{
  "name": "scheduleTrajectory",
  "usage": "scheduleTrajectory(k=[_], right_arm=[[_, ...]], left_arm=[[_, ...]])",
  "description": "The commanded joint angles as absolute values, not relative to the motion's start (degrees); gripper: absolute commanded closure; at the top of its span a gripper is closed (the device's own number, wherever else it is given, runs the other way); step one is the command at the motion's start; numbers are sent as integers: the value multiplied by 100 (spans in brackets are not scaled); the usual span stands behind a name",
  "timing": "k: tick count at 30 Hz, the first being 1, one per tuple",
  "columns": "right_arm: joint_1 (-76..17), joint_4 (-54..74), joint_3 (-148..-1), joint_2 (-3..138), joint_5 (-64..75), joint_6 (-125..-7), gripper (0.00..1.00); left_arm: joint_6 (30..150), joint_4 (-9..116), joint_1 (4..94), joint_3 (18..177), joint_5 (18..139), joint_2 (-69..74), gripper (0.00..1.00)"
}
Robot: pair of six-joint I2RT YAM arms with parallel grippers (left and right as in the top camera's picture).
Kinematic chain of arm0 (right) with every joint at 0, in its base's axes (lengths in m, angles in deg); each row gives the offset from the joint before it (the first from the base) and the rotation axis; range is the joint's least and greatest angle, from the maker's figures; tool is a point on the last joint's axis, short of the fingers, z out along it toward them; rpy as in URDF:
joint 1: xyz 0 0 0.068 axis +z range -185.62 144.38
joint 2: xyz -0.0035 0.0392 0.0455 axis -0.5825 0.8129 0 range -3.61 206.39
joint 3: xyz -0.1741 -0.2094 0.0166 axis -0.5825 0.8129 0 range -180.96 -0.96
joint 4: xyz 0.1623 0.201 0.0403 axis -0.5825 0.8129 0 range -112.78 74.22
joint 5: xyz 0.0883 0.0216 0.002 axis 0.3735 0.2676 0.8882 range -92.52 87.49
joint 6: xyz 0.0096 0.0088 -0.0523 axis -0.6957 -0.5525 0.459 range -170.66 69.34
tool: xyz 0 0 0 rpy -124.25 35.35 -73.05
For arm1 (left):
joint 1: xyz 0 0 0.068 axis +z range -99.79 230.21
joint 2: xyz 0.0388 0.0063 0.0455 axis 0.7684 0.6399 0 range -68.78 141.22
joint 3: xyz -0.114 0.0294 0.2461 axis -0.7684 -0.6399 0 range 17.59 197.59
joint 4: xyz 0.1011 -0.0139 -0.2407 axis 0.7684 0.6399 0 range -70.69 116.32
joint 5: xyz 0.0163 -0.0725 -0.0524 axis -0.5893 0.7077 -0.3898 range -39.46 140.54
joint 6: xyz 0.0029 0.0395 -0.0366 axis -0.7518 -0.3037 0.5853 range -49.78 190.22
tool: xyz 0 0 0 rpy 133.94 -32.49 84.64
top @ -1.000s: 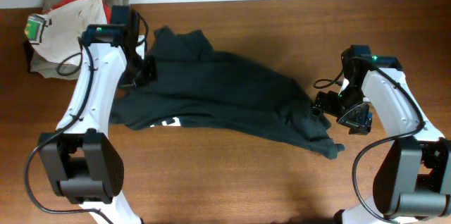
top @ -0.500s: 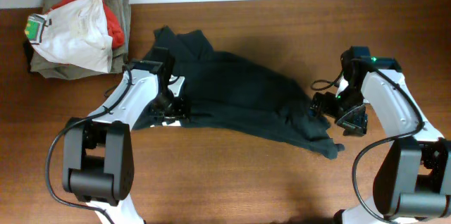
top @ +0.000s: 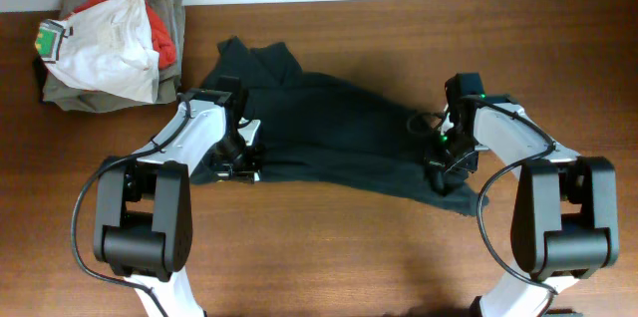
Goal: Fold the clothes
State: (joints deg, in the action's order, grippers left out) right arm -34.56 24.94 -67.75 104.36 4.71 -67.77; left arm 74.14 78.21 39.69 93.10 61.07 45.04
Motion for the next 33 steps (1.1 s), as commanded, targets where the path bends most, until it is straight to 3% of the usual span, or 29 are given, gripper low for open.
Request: scheduleTrajectory(k=[1, 4, 5, 6, 7, 8, 9, 10, 11, 13, 14, 20, 25, 28, 31, 32, 33], right_arm=[[-3935, 2321, -7544, 10482, -395, -6849, 96], [-4582, 2496, -9450, 10482, -458, -6562, 96], [-4698, 2614, -9950, 10482, -473, -6536, 85], [-4801, 2739, -10523, 10482, -504, -6438, 30], [-4873, 2975, -10943, 10482, -744, -6442, 7], [-4901, 3174, -11109, 10482, -880, -6442, 0], [-4971, 3559, -11327, 10482, -948, -6442, 1], [-5019, 3751, -11384, 10482, -941, -6442, 1], [-5100, 4107, -11395, 10482, -904, -6462, 1], [-5113, 4479, -11391, 10484, -696, -6460, 1], [-5107, 4651, -11389, 10484, -502, -6460, 1], [-5102, 5427, -11369, 10488, -222, -6460, 1], [-5102, 5497, -11288, 10488, -165, -6457, 1], [-5102, 5438, -11100, 10490, -165, -6457, 1], [-5104, 5438, -11074, 10558, -165, -6457, 1], [-5102, 5436, -11074, 10567, -165, -6457, 1], [-5104, 5434, -11074, 10567, -172, -6457, 1]], left_arm=[[7383, 7757, 3989, 9277, 6128, 4558, 100], [7383, 7747, 3989, 9660, 6131, 4548, 100], [7383, 7784, 3989, 9821, 6131, 4545, 100], [7383, 7849, 3989, 10110, 6131, 4543, 100], [7383, 7965, 3989, 10438, 6128, 4543, 99], [7381, 8085, 3989, 10669, 6128, 4541, 99], [7383, 8227, 3989, 10932, 6131, 4541, 94], [7381, 8254, 3989, 11071, 6153, 4541, 66], [7381, 8155, 3986, 11139, 6312, 4543, 48], [7381, 8059, 3982, 11139, 6327, 4589, 27], [7383, 8013, 3982, 11139, 6327, 4626, 25], [7189, 8147, 3949, 11043, 6944, 5328, 26], [7364, 8138, 4074, 11043, 6166, 5365, 28], [7357, 8151, 4131, 11043, 6902, 5380, 29], [7357, 8149, 4048, 11043, 6990, 5380, 60], [7318, 8127, 4054, 11043, 6985, 5378, 87], [7309, 8105, 4074, 11052, 6955, 5378, 98]])
